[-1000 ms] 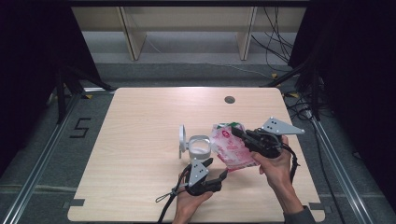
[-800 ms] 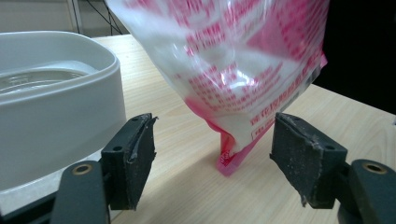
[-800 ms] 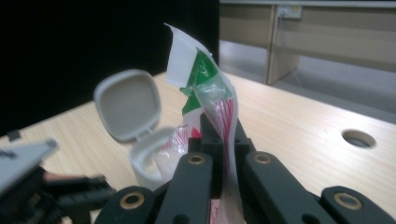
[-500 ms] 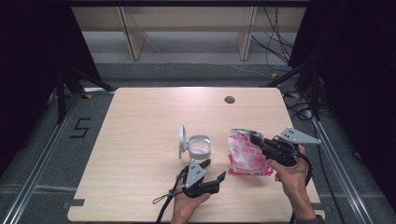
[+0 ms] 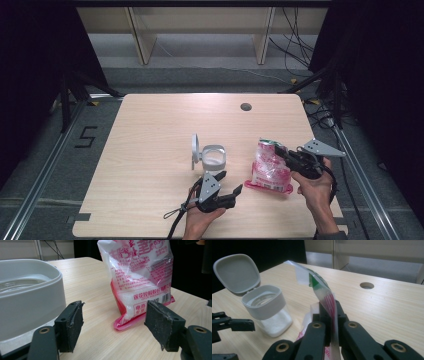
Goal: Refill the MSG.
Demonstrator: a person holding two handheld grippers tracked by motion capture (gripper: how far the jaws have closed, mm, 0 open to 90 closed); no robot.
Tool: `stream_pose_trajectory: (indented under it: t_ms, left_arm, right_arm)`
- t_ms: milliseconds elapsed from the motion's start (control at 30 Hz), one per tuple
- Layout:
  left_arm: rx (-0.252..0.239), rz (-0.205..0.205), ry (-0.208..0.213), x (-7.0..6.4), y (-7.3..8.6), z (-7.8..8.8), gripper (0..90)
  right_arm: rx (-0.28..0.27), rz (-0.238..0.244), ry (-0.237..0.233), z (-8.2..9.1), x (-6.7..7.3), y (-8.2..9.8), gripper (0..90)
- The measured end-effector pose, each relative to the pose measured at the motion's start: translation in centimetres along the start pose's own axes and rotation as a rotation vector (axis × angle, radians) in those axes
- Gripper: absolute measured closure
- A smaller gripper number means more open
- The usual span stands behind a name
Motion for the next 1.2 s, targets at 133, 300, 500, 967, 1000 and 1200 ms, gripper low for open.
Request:
stream_pose_trajectory:
  t_ms: [133,300,500,967,1000,1200]
  left_arm:
    - [-0.01,0.0,0.009,-0.1,-0.1,-0.1,30.5]
    - [0.004,0.0,0.013,-0.1,-0.1,-0.1,30.6]
    - [0.002,-0.003,0.009,0.2,-0.3,0.1,30.9]
    - [0.044,-0.025,0.019,-0.1,-0.1,0.2,31.0]
    - [0.048,-0.024,0.017,0.0,-0.1,0.4,31.0]
    - [0.047,-0.026,0.006,0.8,-0.2,1.3,30.8]
  right_arm:
    - [0.011,0.018,0.016,-0.3,-1.0,0.7,90.0]
    - [0.038,-0.019,0.025,-0.5,-1.4,1.4,90.0]
    - [0.07,-0.029,0.059,-0.8,-2.5,2.4,89.9]
    - [0.097,-0.07,0.084,-2.3,-3.6,3.8,88.9]
    - [0.104,-0.042,0.089,-2.4,-3.9,4.0,88.8]
    - [0.139,-0.095,0.095,-2.6,-4.3,4.9,86.6]
Point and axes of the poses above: each handheld gripper's, and its own axes: z roughly backward along the jaws, y roughly out of its underside, x roughly to its left, the point moved 8 cm from there along -z, roughly forward along the jaws, and after that the axes turned 6 degrees about z, right-handed, at the moved point
